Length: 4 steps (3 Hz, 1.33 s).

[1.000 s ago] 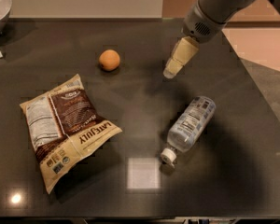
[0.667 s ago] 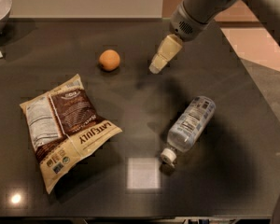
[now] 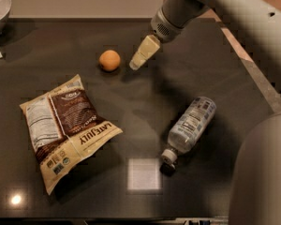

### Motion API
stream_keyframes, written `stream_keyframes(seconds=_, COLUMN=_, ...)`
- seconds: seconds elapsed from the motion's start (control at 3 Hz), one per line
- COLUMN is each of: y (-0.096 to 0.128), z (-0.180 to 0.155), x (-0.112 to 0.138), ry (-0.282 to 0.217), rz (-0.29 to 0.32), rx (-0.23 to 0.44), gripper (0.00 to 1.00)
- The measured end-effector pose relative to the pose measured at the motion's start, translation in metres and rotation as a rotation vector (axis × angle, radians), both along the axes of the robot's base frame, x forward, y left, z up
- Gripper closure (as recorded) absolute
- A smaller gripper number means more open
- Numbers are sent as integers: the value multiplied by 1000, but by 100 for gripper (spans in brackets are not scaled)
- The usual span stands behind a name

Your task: Move orange near blue plastic bottle

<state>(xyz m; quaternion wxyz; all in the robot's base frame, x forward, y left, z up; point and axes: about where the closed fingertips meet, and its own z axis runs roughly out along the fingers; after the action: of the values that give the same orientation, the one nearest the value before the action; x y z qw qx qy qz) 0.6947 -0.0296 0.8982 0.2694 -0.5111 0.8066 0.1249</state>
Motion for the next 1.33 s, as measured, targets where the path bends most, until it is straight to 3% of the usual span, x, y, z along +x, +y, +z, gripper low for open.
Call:
stream_keyframes(seconds=0.67, y=52, z=-20, x=20, ry=14, rz=56, rx=32, gripper=0)
stream_keyframes(seconds=1.33, y=96, z=-37, x=24, ry=33, rz=123, rx=37, gripper=0)
